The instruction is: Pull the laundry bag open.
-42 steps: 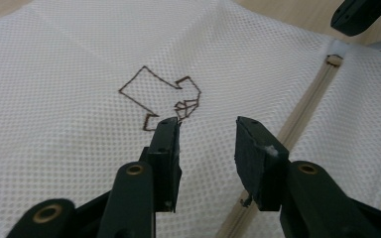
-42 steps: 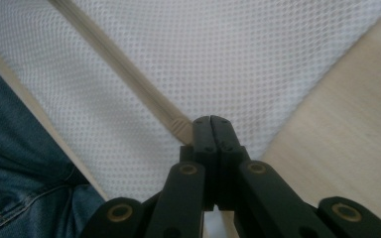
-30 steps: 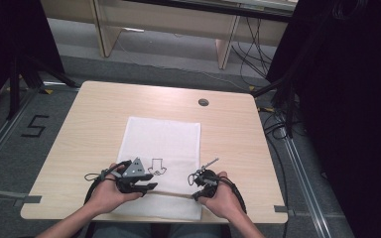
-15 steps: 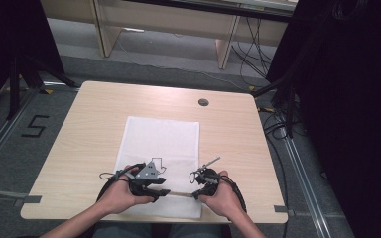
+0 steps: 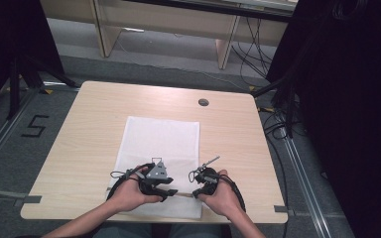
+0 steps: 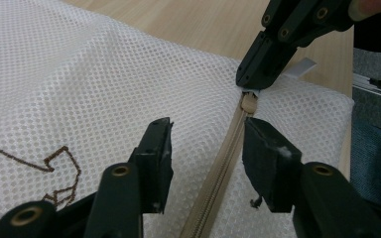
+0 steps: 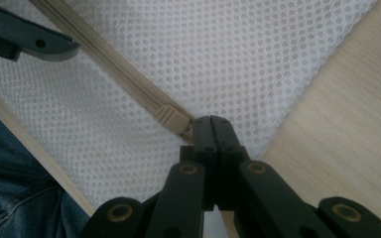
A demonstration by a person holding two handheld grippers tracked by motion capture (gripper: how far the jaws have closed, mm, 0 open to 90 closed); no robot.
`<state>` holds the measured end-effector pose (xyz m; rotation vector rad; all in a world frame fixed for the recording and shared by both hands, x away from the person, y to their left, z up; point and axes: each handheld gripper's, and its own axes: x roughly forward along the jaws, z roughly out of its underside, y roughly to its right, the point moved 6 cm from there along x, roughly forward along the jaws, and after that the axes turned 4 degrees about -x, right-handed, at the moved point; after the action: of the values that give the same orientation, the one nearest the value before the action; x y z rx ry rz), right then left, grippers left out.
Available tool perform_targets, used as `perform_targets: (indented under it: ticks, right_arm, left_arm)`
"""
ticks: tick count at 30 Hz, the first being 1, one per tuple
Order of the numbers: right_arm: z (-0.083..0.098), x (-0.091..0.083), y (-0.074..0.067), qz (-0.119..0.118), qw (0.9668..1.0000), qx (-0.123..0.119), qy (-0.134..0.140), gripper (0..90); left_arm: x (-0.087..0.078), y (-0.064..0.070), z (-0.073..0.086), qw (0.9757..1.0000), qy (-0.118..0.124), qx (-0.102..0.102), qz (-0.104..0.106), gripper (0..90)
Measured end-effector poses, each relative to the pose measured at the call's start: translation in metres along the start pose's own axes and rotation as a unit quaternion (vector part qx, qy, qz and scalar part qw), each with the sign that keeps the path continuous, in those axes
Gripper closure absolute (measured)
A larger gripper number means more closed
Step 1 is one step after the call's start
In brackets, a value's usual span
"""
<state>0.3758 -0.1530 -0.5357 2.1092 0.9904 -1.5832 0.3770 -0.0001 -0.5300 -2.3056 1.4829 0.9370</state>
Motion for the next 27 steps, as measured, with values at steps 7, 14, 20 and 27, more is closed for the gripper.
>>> perform_targets:
  ticks: [7,14,20,27]
  right_arm:
    - [0.0,0.001,0.0,0.002,1.0,0.001,-0.005,90.0]
    - [0.0,0.001,0.001,0.002,1.0,0.005,-0.005,90.0]
    - [-0.001,0.001,0.001,-0.002,1.0,0.001,-0.001,90.0]
    - [-0.001,0.001,0.002,-0.004,1.0,0.006,-0.001,90.0]
  left_arm:
    - [0.007,0.008,-0.006,0.9999,-0.003,0.0,0.015,63.9]
    - [0.019,0.017,-0.009,0.9995,-0.011,0.0,0.028,69.5]
    - [0.029,0.019,-0.009,0.9991,-0.021,0.011,0.034,72.7]
    - [0.039,0.023,-0.008,0.9987,-0.026,0.016,0.041,74.8]
